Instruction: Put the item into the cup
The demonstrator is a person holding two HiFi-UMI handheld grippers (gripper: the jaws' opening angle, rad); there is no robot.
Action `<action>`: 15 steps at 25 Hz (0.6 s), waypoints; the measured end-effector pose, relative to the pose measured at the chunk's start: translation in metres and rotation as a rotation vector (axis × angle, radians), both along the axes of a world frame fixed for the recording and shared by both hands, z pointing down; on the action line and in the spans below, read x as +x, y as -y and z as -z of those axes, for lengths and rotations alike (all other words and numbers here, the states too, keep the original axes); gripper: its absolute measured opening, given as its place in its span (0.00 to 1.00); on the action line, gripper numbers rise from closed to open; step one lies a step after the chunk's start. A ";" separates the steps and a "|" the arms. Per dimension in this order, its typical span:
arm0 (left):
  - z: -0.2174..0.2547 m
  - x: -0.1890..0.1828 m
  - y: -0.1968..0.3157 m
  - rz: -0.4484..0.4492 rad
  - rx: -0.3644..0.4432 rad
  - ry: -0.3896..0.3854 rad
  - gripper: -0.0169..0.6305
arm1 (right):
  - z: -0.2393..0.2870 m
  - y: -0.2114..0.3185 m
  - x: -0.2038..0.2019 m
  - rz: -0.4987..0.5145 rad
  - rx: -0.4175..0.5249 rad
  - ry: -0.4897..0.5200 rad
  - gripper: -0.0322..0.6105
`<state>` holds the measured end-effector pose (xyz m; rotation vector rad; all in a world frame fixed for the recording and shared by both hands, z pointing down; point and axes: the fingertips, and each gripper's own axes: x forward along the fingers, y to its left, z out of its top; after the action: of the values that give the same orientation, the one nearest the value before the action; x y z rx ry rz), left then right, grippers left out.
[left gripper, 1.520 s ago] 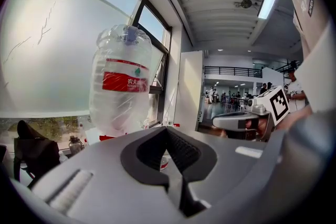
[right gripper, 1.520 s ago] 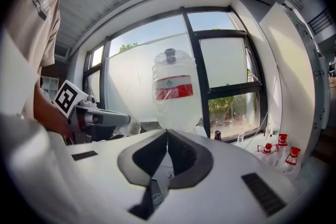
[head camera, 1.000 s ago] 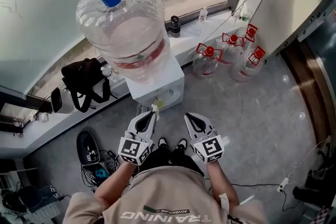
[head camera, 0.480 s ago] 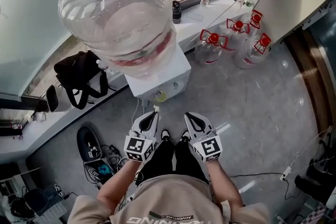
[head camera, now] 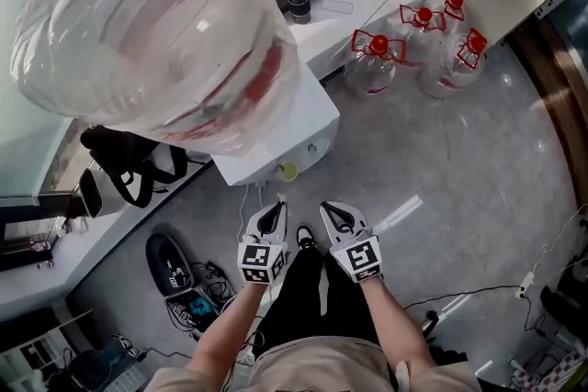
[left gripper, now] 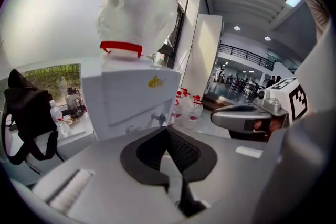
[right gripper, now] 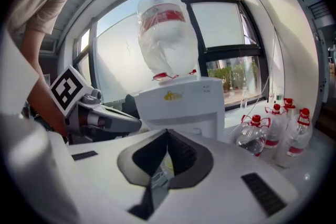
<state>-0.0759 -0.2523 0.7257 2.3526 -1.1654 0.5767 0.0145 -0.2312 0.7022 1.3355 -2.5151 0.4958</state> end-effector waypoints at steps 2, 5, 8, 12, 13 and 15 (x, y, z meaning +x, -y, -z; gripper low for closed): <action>-0.030 -0.002 0.005 0.000 -0.021 0.025 0.04 | -0.024 0.004 -0.003 -0.010 -0.014 -0.006 0.07; -0.072 -0.003 0.015 0.014 -0.061 0.048 0.04 | -0.054 0.009 -0.005 -0.024 -0.048 -0.015 0.07; -0.107 0.001 0.028 0.025 -0.090 0.051 0.04 | -0.072 0.009 -0.005 0.002 -0.085 -0.028 0.07; -0.148 -0.005 0.047 0.036 -0.111 0.080 0.04 | -0.087 0.008 -0.012 0.057 -0.117 -0.046 0.07; -0.155 -0.008 0.050 0.044 -0.119 0.088 0.04 | -0.090 0.008 -0.013 0.066 -0.121 -0.049 0.07; -0.166 -0.010 0.051 0.062 -0.140 0.087 0.04 | -0.097 0.008 -0.011 0.073 -0.134 -0.056 0.07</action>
<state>-0.0855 -0.3031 0.8914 2.1849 -1.1909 0.7219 0.0034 -0.2392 0.7994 1.1886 -2.4292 0.5914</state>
